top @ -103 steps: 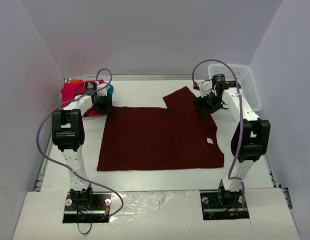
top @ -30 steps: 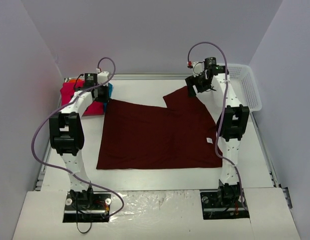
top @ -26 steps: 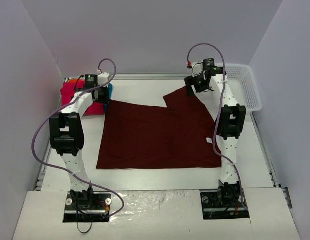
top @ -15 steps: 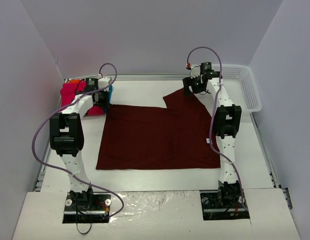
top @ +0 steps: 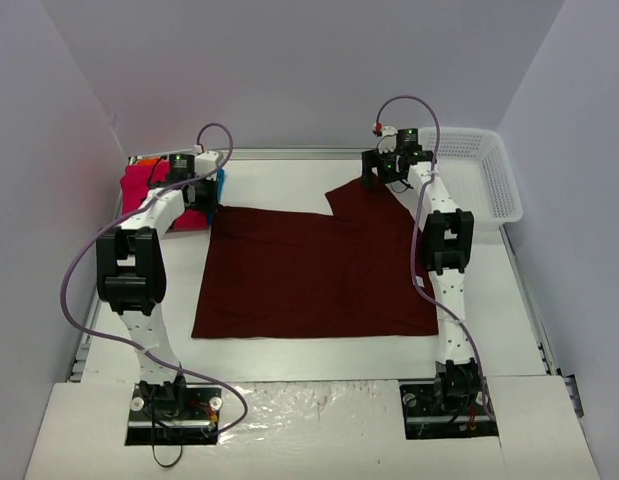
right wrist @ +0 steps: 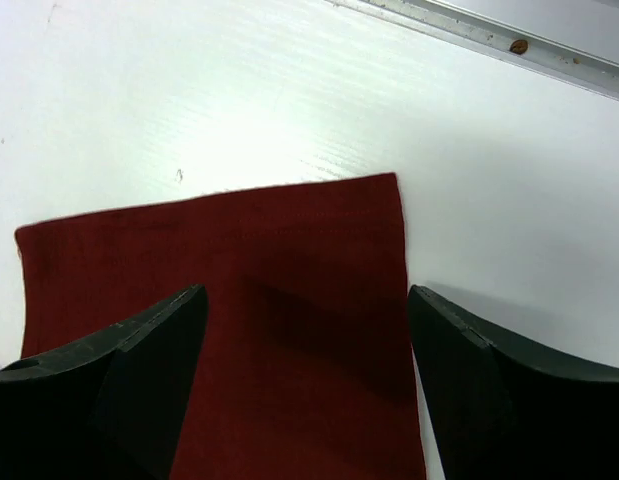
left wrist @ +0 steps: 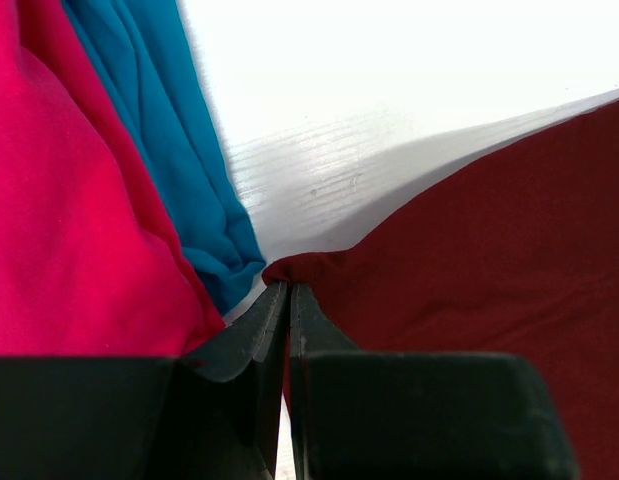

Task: Fold and stack the t-shirts
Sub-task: Grap the side of the flattened tshirt furthest away from the robot with both arms

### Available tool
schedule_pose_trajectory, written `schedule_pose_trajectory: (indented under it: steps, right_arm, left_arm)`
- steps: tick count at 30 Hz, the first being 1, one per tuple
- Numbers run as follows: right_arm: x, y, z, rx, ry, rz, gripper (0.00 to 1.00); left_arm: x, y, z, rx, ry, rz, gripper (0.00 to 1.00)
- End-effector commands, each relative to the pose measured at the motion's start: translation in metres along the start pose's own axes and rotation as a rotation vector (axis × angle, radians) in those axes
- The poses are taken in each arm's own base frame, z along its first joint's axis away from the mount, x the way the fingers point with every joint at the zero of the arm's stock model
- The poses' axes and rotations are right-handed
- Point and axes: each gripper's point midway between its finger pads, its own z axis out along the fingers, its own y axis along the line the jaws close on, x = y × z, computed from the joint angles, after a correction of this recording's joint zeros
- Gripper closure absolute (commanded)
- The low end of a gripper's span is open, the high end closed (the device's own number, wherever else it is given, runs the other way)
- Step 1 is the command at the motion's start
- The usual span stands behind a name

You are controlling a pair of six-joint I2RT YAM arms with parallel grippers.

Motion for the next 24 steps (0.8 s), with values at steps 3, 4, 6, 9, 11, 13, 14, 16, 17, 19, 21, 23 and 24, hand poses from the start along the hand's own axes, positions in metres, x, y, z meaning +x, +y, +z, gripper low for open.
schedule_pose_trajectory:
  steps: [3,4,6,9,11,13,14,16,17,19,21,23,24]
  right_arm:
    - [-0.022,-0.010,0.008,0.011,-0.096,0.057,0.23]
    - [-0.022,-0.009,0.009,0.004,-0.099,0.063,0.23]
    - [-0.019,-0.011,0.015,-0.001,-0.097,0.077,0.24]
    - [-0.013,-0.010,0.022,-0.010,-0.089,0.087,0.24]
    - [-0.009,-0.011,0.025,-0.013,-0.084,0.093,0.24]
    - [-0.005,-0.013,0.029,-0.012,-0.080,0.100,0.25]
    - [-0.005,-0.015,0.029,-0.007,-0.081,0.104,0.25]
    - [-0.003,-0.015,0.033,-0.010,-0.080,0.111,0.26]
    - [-0.003,-0.015,0.033,-0.020,-0.081,0.114,0.30]
    - [-0.002,-0.012,0.035,-0.034,-0.079,0.118,0.37]
    - [0.000,-0.011,0.035,-0.042,-0.075,0.121,0.44]
    - [0.003,-0.012,0.035,-0.040,-0.067,0.124,0.48]
    - [0.001,-0.011,0.033,-0.039,-0.071,0.121,0.48]
  left_arm:
    - [-0.029,-0.007,-0.025,0.004,-0.085,0.033,0.98]
    - [-0.029,-0.006,-0.025,0.004,-0.085,0.033,0.98]
    - [-0.028,-0.006,-0.025,0.003,-0.084,0.034,0.98]
    - [-0.028,-0.007,-0.024,0.009,-0.083,0.032,0.98]
    - [-0.027,-0.009,-0.023,0.018,-0.081,0.034,0.98]
    - [-0.025,-0.009,-0.021,0.022,-0.076,0.032,0.98]
    - [-0.024,-0.010,-0.020,0.027,-0.073,0.030,0.98]
    - [-0.021,-0.010,-0.019,0.026,-0.067,0.030,0.98]
    - [-0.022,-0.010,-0.019,0.027,-0.069,0.032,0.98]
    - [-0.019,-0.010,-0.017,0.027,-0.062,0.029,0.98]
    - [-0.019,-0.009,-0.017,0.029,-0.062,0.030,0.98]
    - [-0.018,-0.010,-0.016,0.032,-0.059,0.032,0.98]
    - [-0.018,-0.009,-0.016,0.031,-0.058,0.029,0.98]
